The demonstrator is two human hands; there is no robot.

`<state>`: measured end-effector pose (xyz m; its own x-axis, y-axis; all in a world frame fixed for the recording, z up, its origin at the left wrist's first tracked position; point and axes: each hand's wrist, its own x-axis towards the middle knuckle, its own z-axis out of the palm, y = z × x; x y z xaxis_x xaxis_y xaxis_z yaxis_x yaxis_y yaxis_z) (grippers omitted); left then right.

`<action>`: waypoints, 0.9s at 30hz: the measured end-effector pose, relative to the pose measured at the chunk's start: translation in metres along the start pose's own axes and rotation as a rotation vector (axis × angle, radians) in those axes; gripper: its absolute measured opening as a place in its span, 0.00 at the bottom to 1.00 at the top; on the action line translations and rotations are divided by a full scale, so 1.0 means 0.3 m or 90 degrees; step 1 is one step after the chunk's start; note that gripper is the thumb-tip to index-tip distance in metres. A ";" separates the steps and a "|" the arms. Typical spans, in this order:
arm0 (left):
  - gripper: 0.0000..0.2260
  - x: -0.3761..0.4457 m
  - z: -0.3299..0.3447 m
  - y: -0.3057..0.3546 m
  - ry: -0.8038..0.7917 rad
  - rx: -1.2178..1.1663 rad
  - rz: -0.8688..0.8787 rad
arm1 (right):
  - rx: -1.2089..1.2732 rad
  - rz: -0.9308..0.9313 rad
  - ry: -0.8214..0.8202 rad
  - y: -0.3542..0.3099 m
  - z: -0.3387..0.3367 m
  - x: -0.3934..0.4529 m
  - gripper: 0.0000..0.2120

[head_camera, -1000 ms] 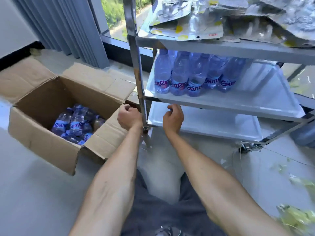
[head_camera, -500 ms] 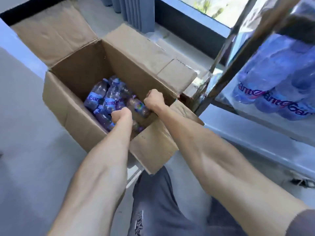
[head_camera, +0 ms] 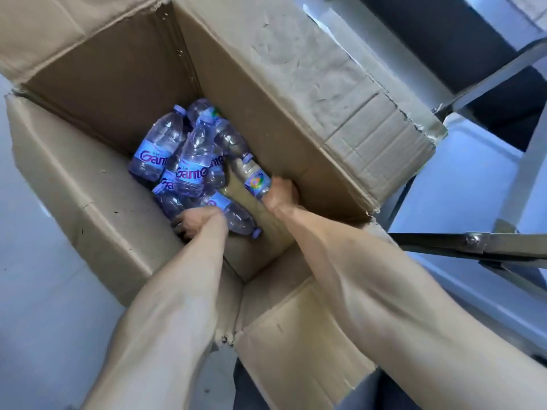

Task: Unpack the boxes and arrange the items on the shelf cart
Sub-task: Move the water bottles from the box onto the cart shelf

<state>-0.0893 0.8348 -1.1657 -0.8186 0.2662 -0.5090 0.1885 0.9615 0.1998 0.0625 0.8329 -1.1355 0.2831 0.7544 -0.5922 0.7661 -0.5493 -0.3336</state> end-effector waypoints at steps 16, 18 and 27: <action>0.22 0.065 0.011 0.013 -0.076 -0.030 -0.054 | 0.150 0.174 -0.008 -0.044 0.177 0.041 0.37; 0.23 0.061 -0.014 -0.016 -0.074 -0.058 -0.066 | 0.169 0.181 -0.053 -0.047 0.148 0.023 0.31; 0.34 -0.157 -0.144 -0.089 -0.201 -0.269 -0.099 | 0.678 0.259 -0.204 -0.064 -0.018 -0.178 0.07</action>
<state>-0.0794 0.7936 -1.1109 -0.6041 0.1938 -0.7730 -0.2094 0.8973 0.3886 0.0359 0.8051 -1.0937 0.1211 0.4134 -0.9025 -0.2564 -0.8653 -0.4307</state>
